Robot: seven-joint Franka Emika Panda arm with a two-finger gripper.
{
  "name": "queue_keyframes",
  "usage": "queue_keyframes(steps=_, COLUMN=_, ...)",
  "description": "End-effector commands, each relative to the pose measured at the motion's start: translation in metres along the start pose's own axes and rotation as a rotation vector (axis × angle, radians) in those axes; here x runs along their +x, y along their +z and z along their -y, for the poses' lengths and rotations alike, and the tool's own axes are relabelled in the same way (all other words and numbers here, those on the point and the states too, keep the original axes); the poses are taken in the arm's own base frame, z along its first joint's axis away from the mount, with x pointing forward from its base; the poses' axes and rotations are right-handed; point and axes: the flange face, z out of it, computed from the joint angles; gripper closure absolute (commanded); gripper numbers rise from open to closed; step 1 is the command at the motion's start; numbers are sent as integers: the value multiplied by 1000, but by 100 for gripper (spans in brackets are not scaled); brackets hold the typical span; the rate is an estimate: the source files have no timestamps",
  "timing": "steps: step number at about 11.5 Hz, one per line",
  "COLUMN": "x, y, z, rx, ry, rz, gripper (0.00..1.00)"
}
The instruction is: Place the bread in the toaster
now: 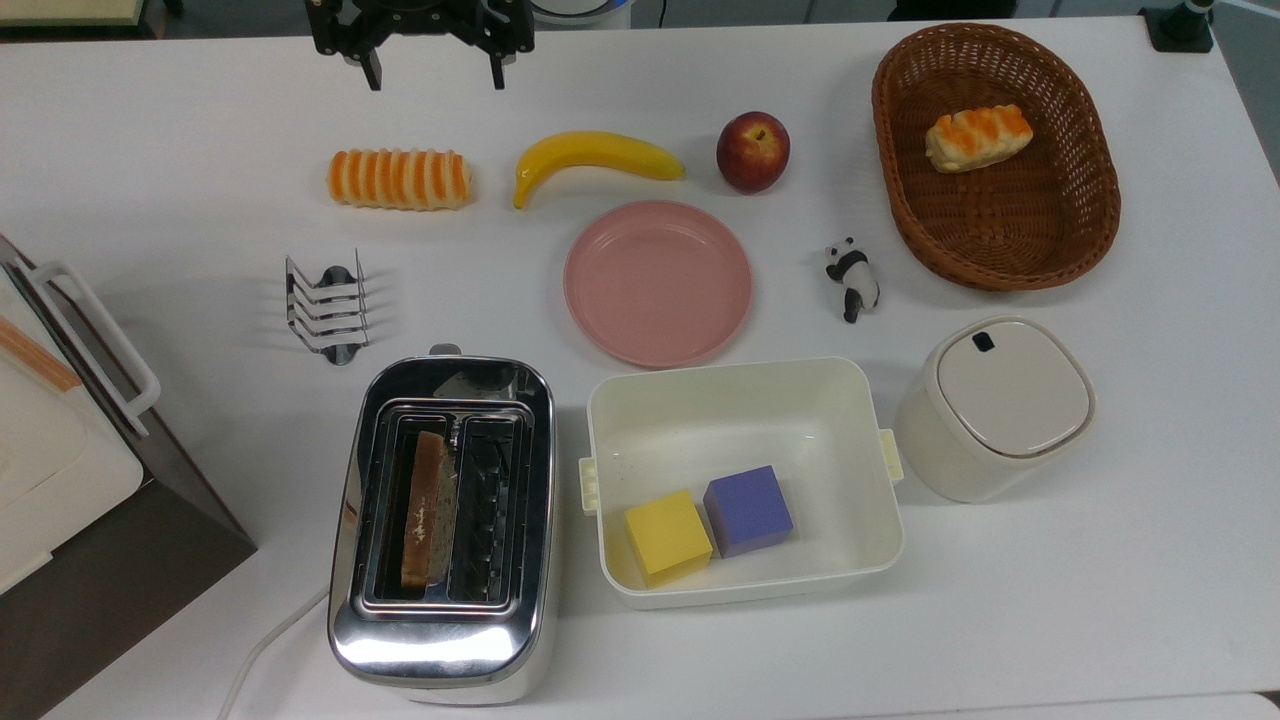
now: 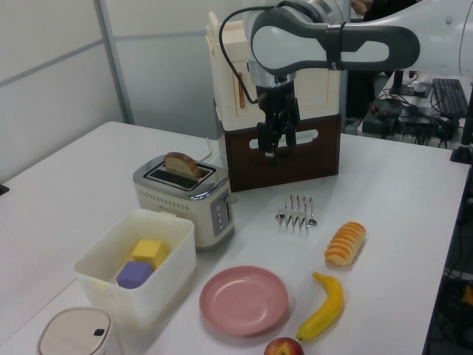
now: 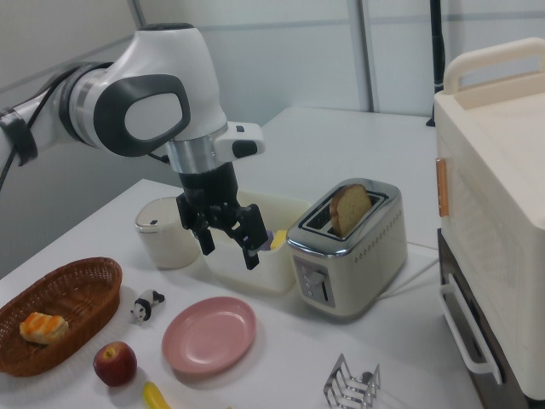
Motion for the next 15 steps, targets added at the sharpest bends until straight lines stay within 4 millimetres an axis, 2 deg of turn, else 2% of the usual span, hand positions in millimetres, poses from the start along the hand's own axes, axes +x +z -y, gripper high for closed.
queue_keyframes(steps=1, x=-8, y=-5, z=-1, rx=17, ry=-15, rz=9, gripper=0)
queue_keyframes(steps=12, x=-8, y=-3, z=-5, rx=31, ry=-20, rz=14, gripper=0)
queue_keyframes(steps=15, x=-9, y=-4, z=1, rx=36, ry=-33, rz=20, gripper=0)
